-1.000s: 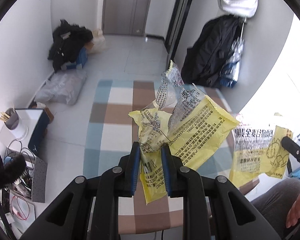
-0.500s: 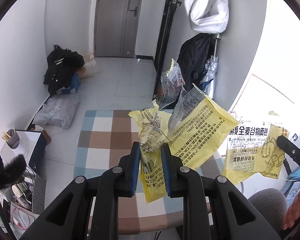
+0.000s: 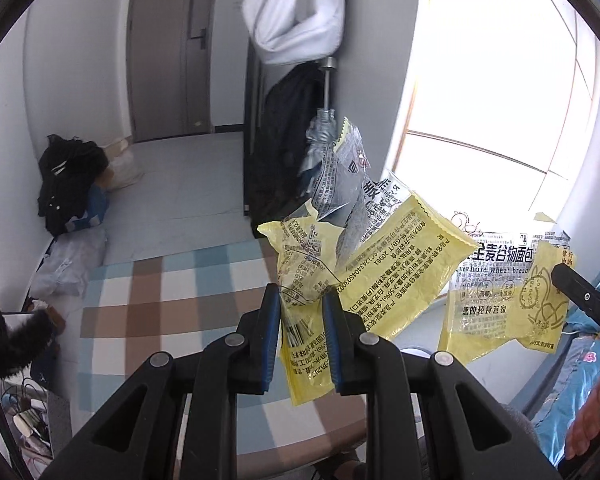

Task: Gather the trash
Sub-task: 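Lift both yellow bags and carry them over the white bin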

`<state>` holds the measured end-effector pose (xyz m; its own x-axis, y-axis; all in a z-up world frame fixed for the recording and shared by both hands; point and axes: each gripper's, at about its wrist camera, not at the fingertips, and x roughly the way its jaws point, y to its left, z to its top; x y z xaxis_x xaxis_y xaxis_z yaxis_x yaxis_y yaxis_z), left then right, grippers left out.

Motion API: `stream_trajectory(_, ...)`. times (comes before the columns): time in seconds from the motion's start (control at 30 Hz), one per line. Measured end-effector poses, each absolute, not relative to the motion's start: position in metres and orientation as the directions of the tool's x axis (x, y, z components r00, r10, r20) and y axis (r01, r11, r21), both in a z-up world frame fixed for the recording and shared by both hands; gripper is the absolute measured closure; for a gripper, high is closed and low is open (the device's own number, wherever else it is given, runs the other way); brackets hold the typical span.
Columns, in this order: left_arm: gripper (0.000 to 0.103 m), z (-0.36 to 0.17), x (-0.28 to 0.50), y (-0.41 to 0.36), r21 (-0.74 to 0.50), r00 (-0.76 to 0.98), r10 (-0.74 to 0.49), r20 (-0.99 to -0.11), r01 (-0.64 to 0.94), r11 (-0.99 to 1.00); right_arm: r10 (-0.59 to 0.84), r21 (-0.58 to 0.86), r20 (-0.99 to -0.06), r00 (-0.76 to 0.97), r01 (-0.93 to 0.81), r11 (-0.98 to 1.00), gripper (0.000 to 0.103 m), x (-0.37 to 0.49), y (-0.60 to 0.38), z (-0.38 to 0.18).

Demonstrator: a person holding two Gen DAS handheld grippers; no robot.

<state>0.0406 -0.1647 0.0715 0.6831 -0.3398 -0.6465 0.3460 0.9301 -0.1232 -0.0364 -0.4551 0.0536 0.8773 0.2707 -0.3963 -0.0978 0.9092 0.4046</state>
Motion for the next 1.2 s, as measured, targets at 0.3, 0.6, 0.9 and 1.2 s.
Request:
stream_trajectory(0.3,0.086,0.059,0.048,-0.256,-0.138,0.597,-0.434,-0.674,0.475,0.869,0.138,0.396,-0.426,0.894,0.047,0.917,0.097,-0.057,-0.534,0.04)
stream_trajectory(0.6,0.086,0.022,0.063,-0.335,-0.129,0.48,-0.452,-0.752,0.566,0.814,0.023,0.379,-0.547,0.837,0.223,0.898,0.096,-0.06,-0.598,-0.002)
stream_trajectory(0.9,0.086,-0.062,0.085,-0.376,-0.117,0.337,-0.369,-0.866,0.581,0.806,0.052,0.425,-0.713,0.699,0.372,0.825,0.096,-0.042,-0.636,-0.101)
stream_trajectory(1.2,0.086,-0.112,0.082,-0.394,-0.131,0.202,-0.314,-0.928,0.612,0.78,0.16,0.459,-0.816,0.555,0.454,0.764,0.096,-0.014,-0.643,-0.197)
